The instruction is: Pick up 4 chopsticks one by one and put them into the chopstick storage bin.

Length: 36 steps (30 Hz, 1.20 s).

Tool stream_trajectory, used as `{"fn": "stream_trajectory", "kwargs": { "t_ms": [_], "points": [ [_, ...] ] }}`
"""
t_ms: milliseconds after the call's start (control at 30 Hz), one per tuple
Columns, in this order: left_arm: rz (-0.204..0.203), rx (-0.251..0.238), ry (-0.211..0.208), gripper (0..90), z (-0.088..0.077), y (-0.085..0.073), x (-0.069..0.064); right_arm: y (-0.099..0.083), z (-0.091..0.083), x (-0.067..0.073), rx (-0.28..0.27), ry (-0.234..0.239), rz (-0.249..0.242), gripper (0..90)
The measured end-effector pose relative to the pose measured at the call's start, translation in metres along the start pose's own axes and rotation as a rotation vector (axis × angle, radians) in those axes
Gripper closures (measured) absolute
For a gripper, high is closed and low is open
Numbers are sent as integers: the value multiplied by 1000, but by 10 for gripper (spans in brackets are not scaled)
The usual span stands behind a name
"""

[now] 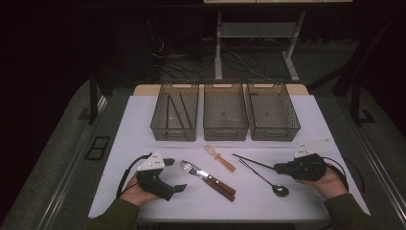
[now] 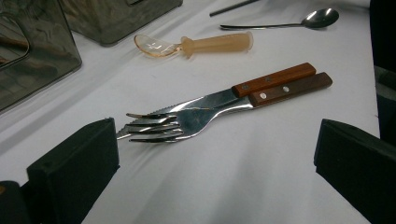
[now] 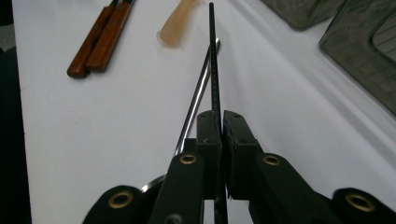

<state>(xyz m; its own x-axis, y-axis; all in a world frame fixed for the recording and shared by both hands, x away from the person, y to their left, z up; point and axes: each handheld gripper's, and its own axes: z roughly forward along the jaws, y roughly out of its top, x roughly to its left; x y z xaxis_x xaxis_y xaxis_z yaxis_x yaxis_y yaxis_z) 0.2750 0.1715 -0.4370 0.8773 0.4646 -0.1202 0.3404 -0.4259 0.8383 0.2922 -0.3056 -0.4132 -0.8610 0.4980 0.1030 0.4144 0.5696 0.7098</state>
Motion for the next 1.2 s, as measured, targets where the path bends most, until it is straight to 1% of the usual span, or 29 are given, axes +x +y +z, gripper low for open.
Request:
{"fn": "stream_trajectory", "kwargs": {
  "t_ms": [267,700,833,900,1100,1200],
  "points": [
    [-3,-5,-2,0,0,0,0,13,-4,-1,-70,20,12,859],
    [0,-2,-2,0,0,0,-1,38,3,2,-102,19,12,859],
    [1,-1,-2,0,0,0,-1,47,5,1,-117,14,21,859],
    [2,0,-3,0,0,0,-1,51,8,0,-123,15,30,859],
    [0,-4,-8,0,0,0,-1,63,15,-1,-138,13,28,859],
    [4,-5,-8,0,0,1,-1,69,18,-1,-145,19,30,859]
  ]
}}
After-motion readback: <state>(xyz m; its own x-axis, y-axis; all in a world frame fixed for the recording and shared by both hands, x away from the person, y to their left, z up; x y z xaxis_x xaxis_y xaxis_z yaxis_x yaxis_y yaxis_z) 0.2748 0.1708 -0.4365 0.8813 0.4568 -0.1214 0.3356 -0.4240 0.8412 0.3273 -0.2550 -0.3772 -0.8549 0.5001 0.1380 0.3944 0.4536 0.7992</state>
